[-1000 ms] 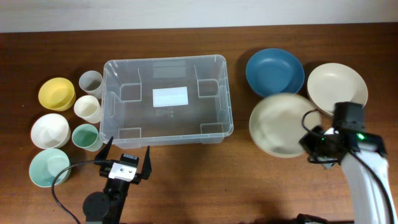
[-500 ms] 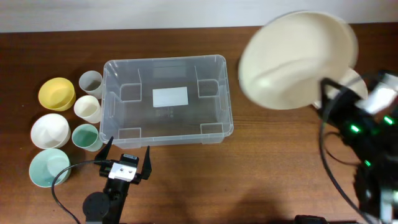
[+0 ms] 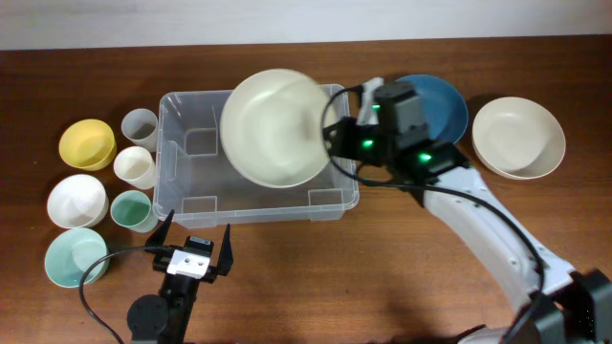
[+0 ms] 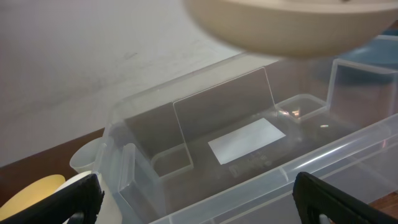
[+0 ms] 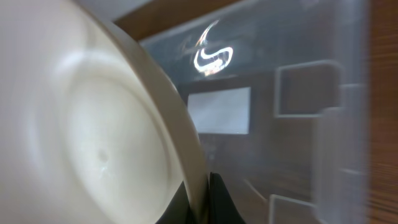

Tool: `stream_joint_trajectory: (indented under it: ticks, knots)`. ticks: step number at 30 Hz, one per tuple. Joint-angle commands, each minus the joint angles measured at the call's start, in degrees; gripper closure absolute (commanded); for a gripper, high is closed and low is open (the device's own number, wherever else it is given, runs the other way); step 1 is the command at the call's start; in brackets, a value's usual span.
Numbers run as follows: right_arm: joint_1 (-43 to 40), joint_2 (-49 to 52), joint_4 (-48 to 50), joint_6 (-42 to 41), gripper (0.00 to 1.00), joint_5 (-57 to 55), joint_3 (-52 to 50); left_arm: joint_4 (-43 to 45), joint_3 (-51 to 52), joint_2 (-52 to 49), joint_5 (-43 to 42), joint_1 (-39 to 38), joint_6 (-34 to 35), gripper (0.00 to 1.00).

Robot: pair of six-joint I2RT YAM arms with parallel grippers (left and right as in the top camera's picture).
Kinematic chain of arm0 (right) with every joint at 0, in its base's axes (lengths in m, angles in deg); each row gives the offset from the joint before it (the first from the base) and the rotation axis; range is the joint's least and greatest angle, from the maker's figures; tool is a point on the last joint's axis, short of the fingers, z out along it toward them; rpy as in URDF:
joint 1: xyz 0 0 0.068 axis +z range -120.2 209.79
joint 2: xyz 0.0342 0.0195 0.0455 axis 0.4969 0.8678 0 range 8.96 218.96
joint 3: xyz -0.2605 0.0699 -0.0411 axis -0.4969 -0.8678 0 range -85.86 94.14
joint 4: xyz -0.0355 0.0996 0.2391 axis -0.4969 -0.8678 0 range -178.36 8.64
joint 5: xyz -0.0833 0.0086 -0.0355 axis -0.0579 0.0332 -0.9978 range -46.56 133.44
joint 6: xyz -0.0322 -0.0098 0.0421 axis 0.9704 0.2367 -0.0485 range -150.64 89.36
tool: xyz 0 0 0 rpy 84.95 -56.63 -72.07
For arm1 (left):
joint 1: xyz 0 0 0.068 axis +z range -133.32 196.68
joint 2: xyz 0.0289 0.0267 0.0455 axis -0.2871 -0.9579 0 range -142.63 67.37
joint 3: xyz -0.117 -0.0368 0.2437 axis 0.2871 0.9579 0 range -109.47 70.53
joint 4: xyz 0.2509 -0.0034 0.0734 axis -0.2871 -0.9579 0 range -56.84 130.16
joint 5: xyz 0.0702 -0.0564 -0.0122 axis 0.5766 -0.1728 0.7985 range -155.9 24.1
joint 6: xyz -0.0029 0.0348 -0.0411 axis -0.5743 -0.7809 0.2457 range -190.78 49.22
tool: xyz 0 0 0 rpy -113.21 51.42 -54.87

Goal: Pack container
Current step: 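Lift the cream plate and carry it over the clear bin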

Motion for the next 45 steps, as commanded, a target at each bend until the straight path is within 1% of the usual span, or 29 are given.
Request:
stream_joint_trajectory:
  ticks: [1,6,13,18,26,32,45]
  knots:
    - [3.4,1.9,1.2,1.4,0.96,-2.6,3.8,-0.3,0.1,0.4,0.0,0.3,-0.8,0.00]
    - [6.1,4.7,3.0,3.8,0.96,-8.3,3.8,-0.3,0.1,0.4,0.0,0.3,-0.8,0.00]
    - [7.6,10.6,6.4,3.9,0.96,-12.9,3.8,-0.3,0.1,0.4,0.0,0.3,-0.8,0.00]
    - [7.5,15.1,9.4,3.7,0.95,-12.7,3.8,-0.3,0.1,0.4,0.0,0.3,-0.8,0.00]
    - [7.5,17.2,10.3,2.1,0.93,-12.5,3.8,-0.3,0.1,0.4,0.0,0.3,-0.8,0.00]
    - [7.5,17.3,10.2,0.8,0.89,-12.2,3.8,-0.3,0.1,0.4,0.0,0.3,-0.8,0.00]
    - [7.5,17.3,12.0,-2.4,0.90,-2.8,3.8,-0.3,0.1,0.4,0.0,0.3,-0.8,0.00]
